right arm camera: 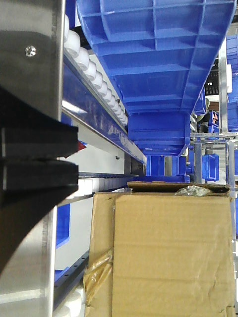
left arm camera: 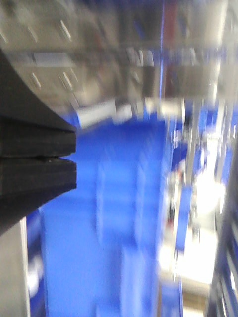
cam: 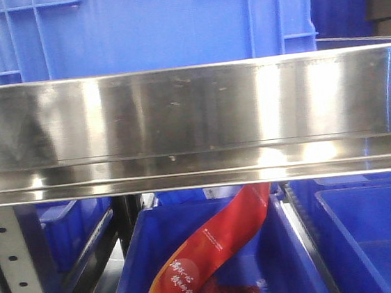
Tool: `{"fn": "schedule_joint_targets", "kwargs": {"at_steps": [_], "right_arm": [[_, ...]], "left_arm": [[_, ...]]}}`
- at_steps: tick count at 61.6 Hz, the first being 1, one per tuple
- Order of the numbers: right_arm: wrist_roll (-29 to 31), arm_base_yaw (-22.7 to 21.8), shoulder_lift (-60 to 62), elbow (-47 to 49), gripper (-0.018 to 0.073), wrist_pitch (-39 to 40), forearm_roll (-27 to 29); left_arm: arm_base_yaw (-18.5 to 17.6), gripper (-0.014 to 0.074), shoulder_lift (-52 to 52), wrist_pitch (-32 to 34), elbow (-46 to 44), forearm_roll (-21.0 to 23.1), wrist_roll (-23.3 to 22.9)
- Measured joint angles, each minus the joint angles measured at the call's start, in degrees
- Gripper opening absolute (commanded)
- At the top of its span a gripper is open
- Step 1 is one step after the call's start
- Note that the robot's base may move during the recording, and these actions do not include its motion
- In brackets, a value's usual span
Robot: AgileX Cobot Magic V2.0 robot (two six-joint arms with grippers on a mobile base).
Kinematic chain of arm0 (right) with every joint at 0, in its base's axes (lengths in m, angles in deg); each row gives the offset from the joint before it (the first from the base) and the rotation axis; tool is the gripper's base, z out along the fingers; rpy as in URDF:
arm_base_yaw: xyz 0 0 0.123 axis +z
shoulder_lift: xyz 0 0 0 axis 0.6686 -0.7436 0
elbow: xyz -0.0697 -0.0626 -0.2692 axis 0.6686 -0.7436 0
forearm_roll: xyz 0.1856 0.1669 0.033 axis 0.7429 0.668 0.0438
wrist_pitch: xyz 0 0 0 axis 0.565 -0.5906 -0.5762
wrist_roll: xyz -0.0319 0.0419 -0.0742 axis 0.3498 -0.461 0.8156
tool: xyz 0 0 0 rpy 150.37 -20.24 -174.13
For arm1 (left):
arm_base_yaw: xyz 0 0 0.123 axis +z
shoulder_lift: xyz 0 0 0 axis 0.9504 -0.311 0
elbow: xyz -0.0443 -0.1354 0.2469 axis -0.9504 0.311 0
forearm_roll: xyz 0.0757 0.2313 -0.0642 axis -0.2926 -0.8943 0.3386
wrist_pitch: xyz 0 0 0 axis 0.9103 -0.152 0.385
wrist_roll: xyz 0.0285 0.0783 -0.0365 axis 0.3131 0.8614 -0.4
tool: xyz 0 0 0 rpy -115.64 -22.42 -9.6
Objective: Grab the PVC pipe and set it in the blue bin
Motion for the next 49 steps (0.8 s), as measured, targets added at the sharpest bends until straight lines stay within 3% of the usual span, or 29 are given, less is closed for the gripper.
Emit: {"fn": "schedule_joint_targets", "kwargs": {"at_steps": [12, 21, 31, 49], "right_arm": [[0.0, 0.0, 0.0, 0.0, -0.0168, 0.0, 0.0], [0.0, 0.0, 0.0, 0.0, -0.0168, 0.1, 0.0], [0.0, 0.0, 0.0, 0.0, -0.0168, 0.1, 0.0], [0.0, 0.0, 0.0, 0.0, -0.0168, 0.1, 0.0]], "left_arm": [[11.3, -0.0111, 6.9, 0.3, 7.8, 0.0, 0.0], [16.2, -0.0111, 9.7, -0.9, 11.1, -2.0, 0.0], [16.7, -0.0111, 9.8, -1.7, 11.4, -3.7, 0.0], [12.5, -0.0111, 9.8, -1.9, 11.4, -4.1, -2.6]]}}
